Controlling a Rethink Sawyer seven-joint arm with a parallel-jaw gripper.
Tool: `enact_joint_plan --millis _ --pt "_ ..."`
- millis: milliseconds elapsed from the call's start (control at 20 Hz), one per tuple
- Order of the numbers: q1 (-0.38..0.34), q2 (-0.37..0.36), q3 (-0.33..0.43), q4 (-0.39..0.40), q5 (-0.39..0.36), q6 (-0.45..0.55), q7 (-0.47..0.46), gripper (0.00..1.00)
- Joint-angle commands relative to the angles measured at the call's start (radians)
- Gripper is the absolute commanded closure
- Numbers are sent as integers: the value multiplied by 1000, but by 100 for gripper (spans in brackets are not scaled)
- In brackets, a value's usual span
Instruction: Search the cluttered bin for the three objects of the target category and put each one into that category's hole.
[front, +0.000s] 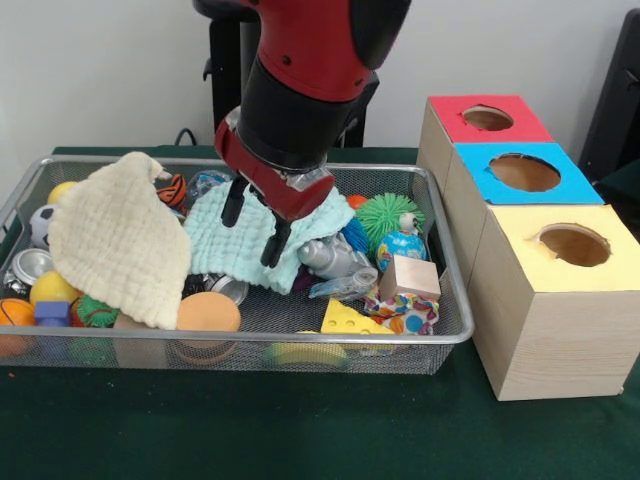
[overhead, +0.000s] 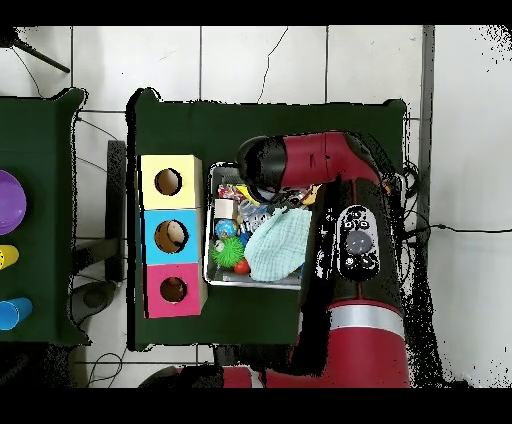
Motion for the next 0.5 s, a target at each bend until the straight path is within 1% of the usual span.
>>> enact_joint_plan --millis 50,200,250,350,500 --pt "4 52 62 39 -45 25 -209 0" --pt "4 50 61 49 -52 41 -234 0" --pt "-2 59 66 44 -61 34 -256 0" --pt "-9 78 76 33 -63 21 -268 0" --pt "4 99 72 16 -74 12 -252 0"
